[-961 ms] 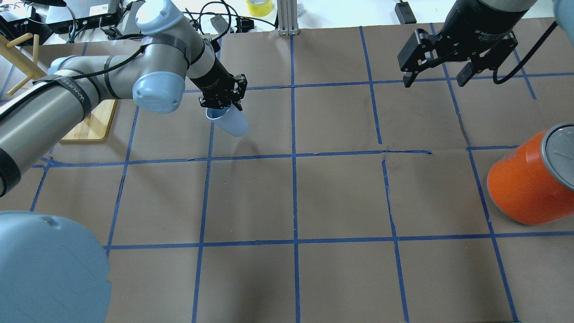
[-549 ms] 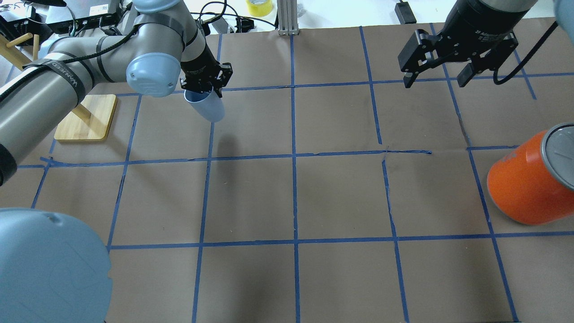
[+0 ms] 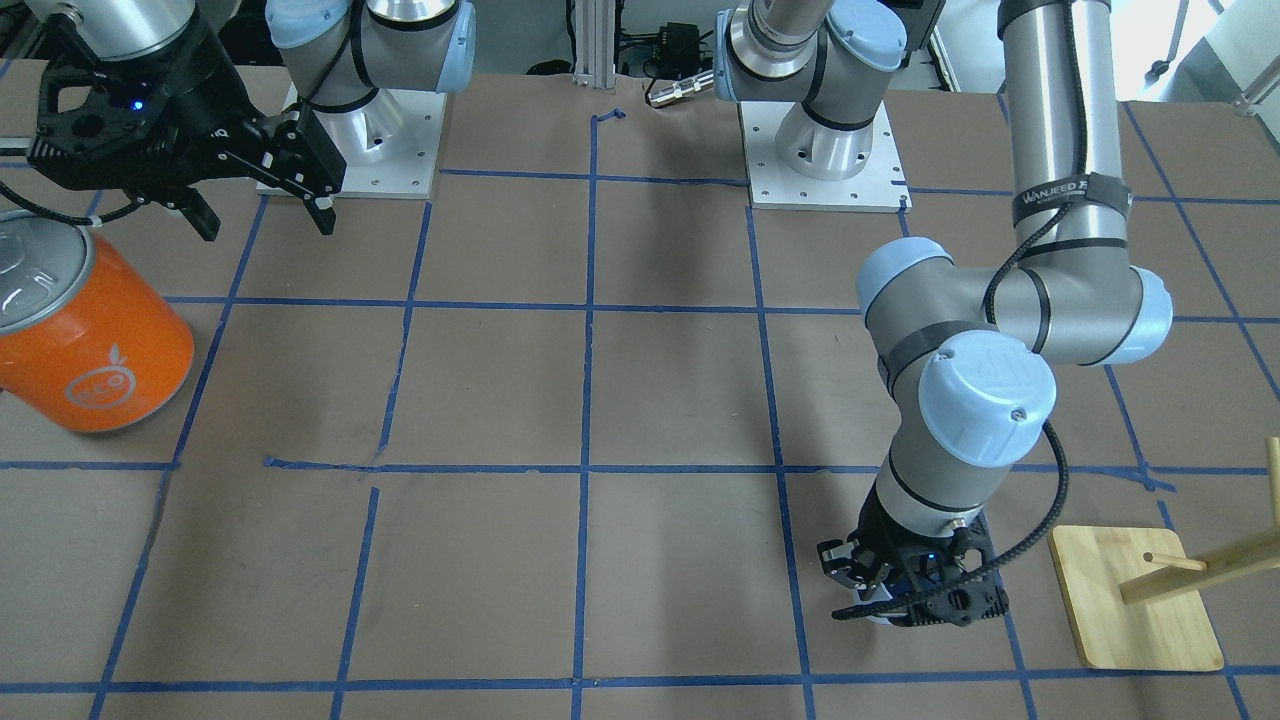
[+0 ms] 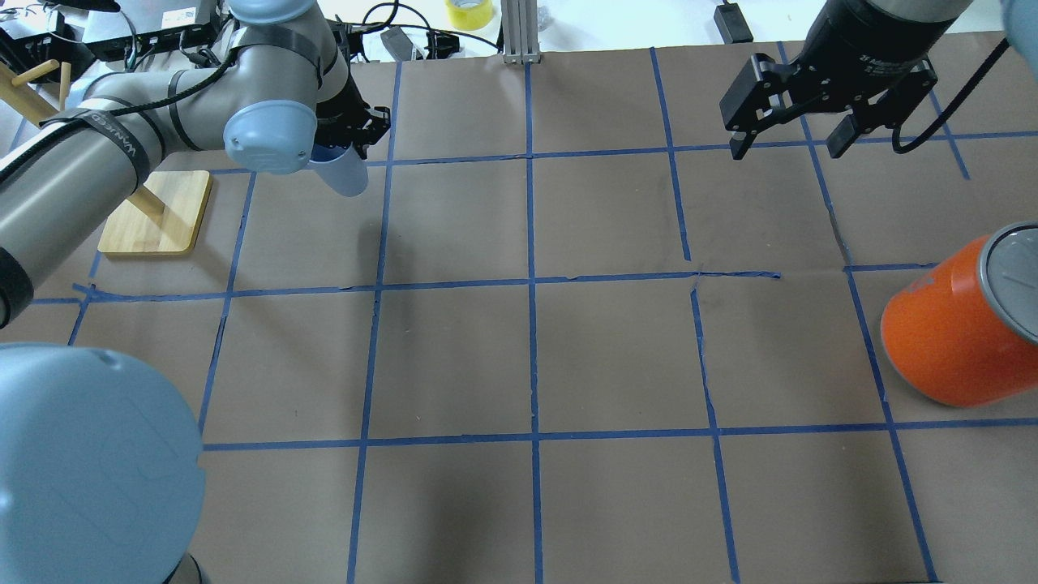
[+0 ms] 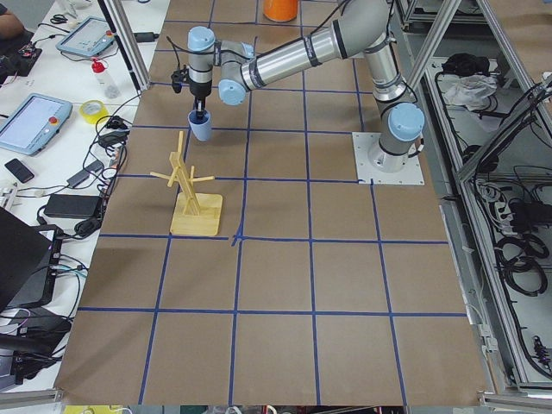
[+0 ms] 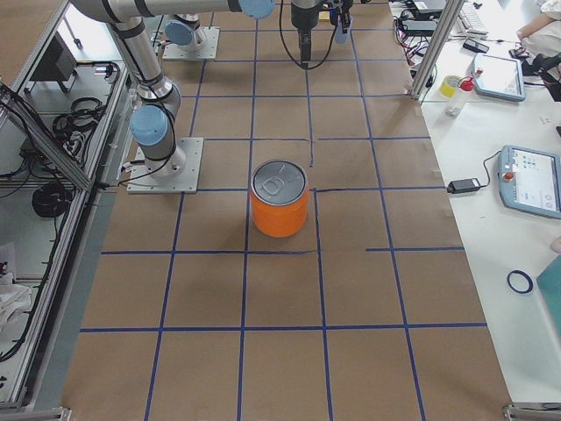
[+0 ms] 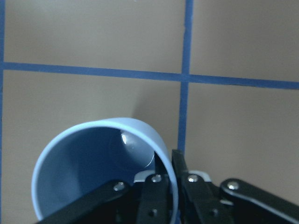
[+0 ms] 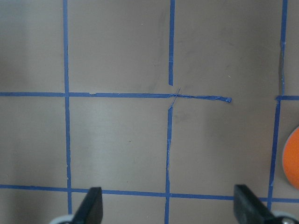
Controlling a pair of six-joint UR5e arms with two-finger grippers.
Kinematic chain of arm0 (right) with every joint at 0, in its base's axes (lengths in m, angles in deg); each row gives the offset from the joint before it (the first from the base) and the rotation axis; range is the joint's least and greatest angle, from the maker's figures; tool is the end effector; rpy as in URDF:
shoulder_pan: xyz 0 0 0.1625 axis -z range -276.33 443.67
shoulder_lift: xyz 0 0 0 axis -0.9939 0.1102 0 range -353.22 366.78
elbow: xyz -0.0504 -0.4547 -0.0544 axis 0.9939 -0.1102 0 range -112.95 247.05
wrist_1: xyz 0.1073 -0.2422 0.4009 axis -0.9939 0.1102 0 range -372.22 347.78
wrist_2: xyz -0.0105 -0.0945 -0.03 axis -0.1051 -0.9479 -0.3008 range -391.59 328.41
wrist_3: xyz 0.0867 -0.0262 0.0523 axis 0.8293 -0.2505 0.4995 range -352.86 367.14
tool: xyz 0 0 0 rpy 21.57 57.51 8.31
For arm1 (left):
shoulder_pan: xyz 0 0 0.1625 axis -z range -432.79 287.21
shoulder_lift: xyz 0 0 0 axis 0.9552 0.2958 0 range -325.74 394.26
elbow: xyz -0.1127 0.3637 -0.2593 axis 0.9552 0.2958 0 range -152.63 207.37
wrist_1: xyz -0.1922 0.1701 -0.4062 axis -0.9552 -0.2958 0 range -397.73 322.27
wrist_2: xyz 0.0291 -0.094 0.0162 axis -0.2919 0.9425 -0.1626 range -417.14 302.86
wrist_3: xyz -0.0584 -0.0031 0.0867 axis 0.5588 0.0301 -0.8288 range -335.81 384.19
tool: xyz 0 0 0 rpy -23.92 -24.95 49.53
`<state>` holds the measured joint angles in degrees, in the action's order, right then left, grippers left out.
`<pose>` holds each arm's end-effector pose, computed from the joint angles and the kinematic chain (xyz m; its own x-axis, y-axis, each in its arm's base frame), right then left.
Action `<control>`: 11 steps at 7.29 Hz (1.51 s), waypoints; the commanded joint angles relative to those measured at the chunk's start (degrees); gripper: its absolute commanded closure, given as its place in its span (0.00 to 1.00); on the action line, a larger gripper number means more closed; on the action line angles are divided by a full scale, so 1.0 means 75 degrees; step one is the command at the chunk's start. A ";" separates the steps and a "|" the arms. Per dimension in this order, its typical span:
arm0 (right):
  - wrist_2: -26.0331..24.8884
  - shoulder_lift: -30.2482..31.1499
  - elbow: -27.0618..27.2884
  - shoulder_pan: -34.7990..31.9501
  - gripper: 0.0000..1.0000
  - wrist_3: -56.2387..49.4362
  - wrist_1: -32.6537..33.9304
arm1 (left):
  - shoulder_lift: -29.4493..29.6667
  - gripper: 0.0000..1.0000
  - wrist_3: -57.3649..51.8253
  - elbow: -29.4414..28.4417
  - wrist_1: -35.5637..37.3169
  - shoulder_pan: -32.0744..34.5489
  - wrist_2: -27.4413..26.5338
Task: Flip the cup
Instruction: 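Rotate the cup upright with the left gripper and set it down near the wooden stand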
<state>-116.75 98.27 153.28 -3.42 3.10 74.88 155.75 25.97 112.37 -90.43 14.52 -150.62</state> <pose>0.1141 -0.5581 0.5654 -0.9964 -0.0233 -0.0811 -0.0196 0.9987 -0.0470 -0.0908 -0.7765 0.2655 -0.9946 -0.0887 -0.0539 -0.0770 0.9789 -0.1894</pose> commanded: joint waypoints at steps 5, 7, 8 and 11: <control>0.0000 0.0000 0.0012 0.0000 0.00 0.0000 -0.0012 | 0.0067 0.00 -0.0073 -0.0012 -0.0422 -0.0251 -0.0063; 0.0000 0.0000 0.0012 0.0000 0.00 0.0000 -0.0012 | -0.0412 0.00 -0.0061 -0.0140 -0.1368 -0.0239 -0.0051; -0.0012 0.0000 0.0012 0.0000 0.00 0.0000 -0.0012 | -0.0797 0.00 -0.0050 -0.0246 -0.1978 -0.0228 -0.0039; -0.0012 0.0000 0.0035 0.0000 0.00 0.0000 -0.0012 | -0.2752 0.00 0.0161 -0.0260 -0.3996 -0.0146 0.0333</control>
<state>-116.78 98.28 153.51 -3.43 3.10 74.79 141.32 26.93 109.94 -115.30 13.07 -149.82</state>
